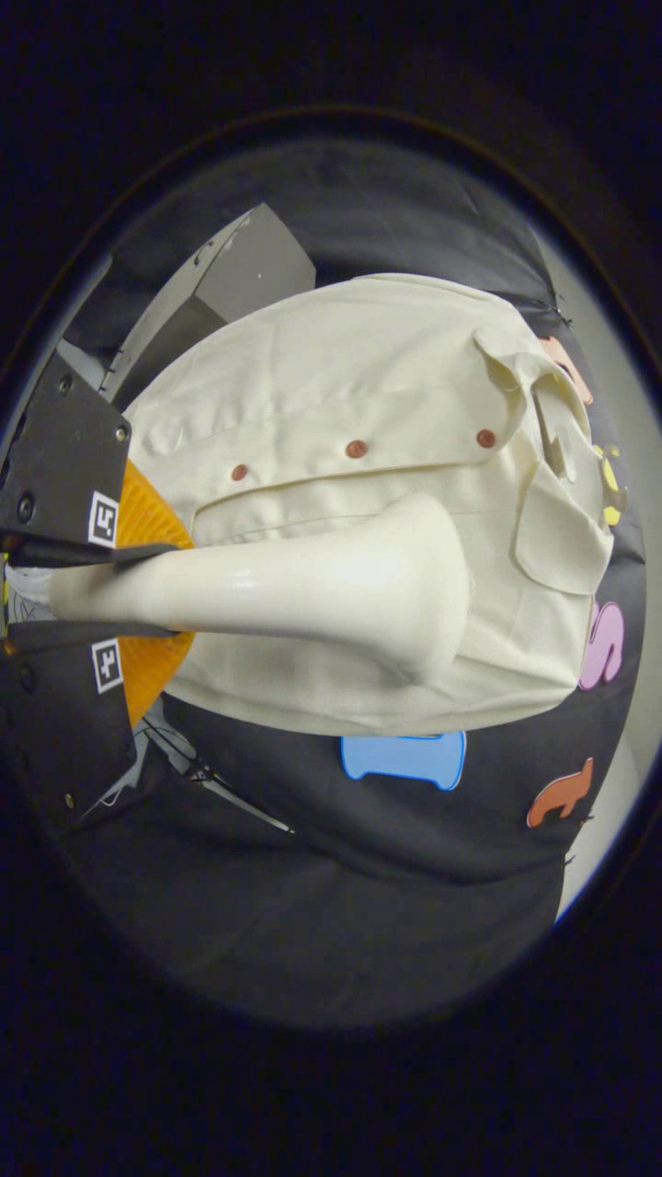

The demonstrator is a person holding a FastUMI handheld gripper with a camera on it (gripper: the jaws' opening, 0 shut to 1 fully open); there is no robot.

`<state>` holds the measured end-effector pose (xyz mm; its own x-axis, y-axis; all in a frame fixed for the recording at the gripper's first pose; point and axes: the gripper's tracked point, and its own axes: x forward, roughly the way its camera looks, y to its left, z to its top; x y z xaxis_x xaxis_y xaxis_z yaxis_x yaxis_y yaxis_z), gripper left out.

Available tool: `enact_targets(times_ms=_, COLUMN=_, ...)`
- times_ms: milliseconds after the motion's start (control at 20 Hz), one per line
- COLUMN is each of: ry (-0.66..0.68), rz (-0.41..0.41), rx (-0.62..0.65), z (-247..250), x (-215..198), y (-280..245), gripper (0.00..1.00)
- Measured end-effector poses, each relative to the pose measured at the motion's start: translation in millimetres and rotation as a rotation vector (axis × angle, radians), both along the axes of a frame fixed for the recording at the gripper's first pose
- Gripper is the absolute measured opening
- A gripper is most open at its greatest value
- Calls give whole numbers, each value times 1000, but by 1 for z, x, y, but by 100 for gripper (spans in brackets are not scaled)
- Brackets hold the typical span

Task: Iron the clothes twice with a garment steamer, once on the left side and once on the right side.

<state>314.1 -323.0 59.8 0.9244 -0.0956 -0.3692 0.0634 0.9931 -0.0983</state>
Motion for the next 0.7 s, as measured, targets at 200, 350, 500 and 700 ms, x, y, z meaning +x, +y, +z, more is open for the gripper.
enact_targets(times_ms=200, ry=56, rz=-16, rx=21, z=-36, x=-11, y=-7, gripper=22)
enact_targets(times_ms=350, ry=93, rz=-18, rx=26, z=-63, x=-19, y=-11, gripper=22)
enact_targets(times_ms=500, ry=137, rz=-24, rx=41, z=-89, x=-27, y=-14, gripper=22)
enact_targets(times_ms=700, ry=198, rz=-27, rx=32, z=-127, x=-37, y=-20, gripper=22)
